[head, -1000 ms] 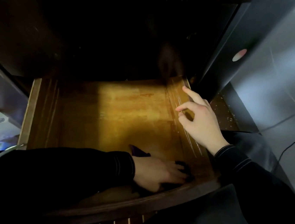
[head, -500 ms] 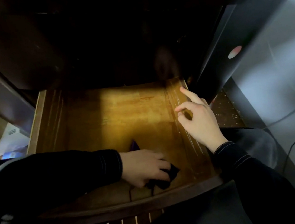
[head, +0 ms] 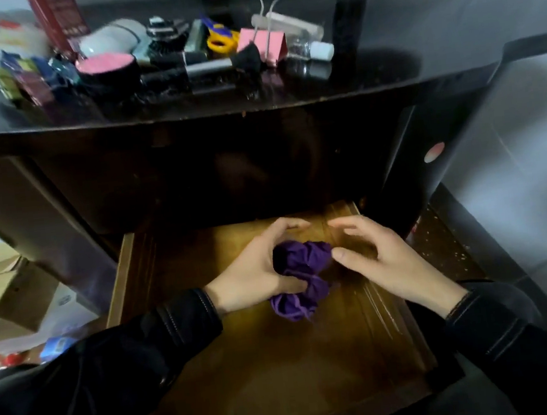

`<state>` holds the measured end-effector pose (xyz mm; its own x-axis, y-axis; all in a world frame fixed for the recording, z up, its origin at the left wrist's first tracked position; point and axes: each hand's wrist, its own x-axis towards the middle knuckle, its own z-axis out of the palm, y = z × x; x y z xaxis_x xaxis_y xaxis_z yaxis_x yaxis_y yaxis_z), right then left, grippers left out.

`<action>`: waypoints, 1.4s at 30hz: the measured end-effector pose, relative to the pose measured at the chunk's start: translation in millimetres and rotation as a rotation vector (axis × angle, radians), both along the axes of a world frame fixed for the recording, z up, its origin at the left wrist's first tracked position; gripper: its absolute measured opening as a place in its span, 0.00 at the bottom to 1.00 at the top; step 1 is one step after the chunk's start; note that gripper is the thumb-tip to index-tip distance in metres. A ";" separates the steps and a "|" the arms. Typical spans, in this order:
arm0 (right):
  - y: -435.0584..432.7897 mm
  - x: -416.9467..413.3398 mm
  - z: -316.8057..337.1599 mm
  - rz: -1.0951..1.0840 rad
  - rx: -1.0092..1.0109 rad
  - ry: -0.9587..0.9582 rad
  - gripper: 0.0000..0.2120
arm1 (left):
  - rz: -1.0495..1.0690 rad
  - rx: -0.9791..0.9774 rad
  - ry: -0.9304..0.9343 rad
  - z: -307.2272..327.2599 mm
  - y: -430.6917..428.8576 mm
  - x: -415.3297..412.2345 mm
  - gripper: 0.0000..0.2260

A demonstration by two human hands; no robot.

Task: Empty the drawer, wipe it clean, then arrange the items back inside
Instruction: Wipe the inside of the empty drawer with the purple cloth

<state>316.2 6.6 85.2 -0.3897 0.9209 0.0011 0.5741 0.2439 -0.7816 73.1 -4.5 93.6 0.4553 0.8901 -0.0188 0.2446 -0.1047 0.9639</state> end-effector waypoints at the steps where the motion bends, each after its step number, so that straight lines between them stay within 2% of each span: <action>1: -0.5 -4.8 9.7 0.072 -0.108 0.110 0.31 | -0.014 0.048 0.017 5.4 -1.9 -1.9 0.36; 3: -2.3 -18.6 21.7 0.194 -0.247 0.215 0.36 | -0.033 0.180 0.109 13.2 -5.9 -4.1 0.39; 7: -5.6 -46.8 22.0 0.145 -0.219 0.173 0.38 | 0.062 0.247 0.150 19.1 -14.7 -12.9 0.43; 11: -6.0 -56.9 9.7 0.099 -0.147 0.289 0.09 | 0.153 0.259 0.168 12.3 -22.5 -29.0 0.41; 14: -3.5 -63.1 4.3 0.005 -0.120 0.390 0.04 | 0.163 0.125 0.096 0.0 -26.3 -40.4 0.29; 17: -5.2 -69.0 0.3 -0.074 -0.058 0.393 0.08 | 0.220 -0.023 -0.020 -12.8 -32.4 -47.9 0.18; 20: -13.2 -77.8 -8.4 -0.005 0.003 0.300 0.20 | 0.428 -0.206 -0.124 -19.4 -34.9 -50.2 0.09; 23: -25.1 -92.0 -24.8 0.149 -0.147 0.218 0.35 | 0.552 -0.281 -0.106 -18.2 -34.2 -48.3 0.09; 25: -27.5 -99.9 -34.3 0.176 -0.231 0.248 0.42 | 0.478 -0.369 -0.174 -13.2 -37.5 -45.9 0.11; 28: -20.9 -107.1 -38.7 0.130 -0.279 0.319 0.43 | 0.244 -0.619 -0.397 -6.8 -47.1 -47.9 0.20; 30: -15.6 -110.2 -42.6 0.121 -0.309 0.358 0.42 | 0.079 -0.676 -0.404 -1.8 -53.5 -57.0 0.19; 32: -12.3 -114.0 -47.8 0.134 -0.381 0.393 0.39 | -0.048 -0.600 -0.216 3.0 -59.1 -68.7 0.17; 34: -11.2 -117.1 -52.3 0.171 -0.442 0.394 0.36 | -0.016 -0.496 -0.015 4.0 -60.6 -82.9 0.19; 38: -8.4 -119.9 -56.3 0.147 -0.524 0.372 0.35 | 0.326 -0.174 0.199 2.7 -62.2 -120.1 0.12; 42: -6.9 -130.0 -57.7 0.166 -0.604 0.305 0.30 | 0.719 0.216 0.433 -10.1 -69.2 -155.9 0.11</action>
<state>186.2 -0.3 27.5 -0.5891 0.7232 -0.3606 0.2997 -0.2190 -0.9286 -82.7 -73.7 83.4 -0.2272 0.9634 0.1422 0.6629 0.0460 0.7473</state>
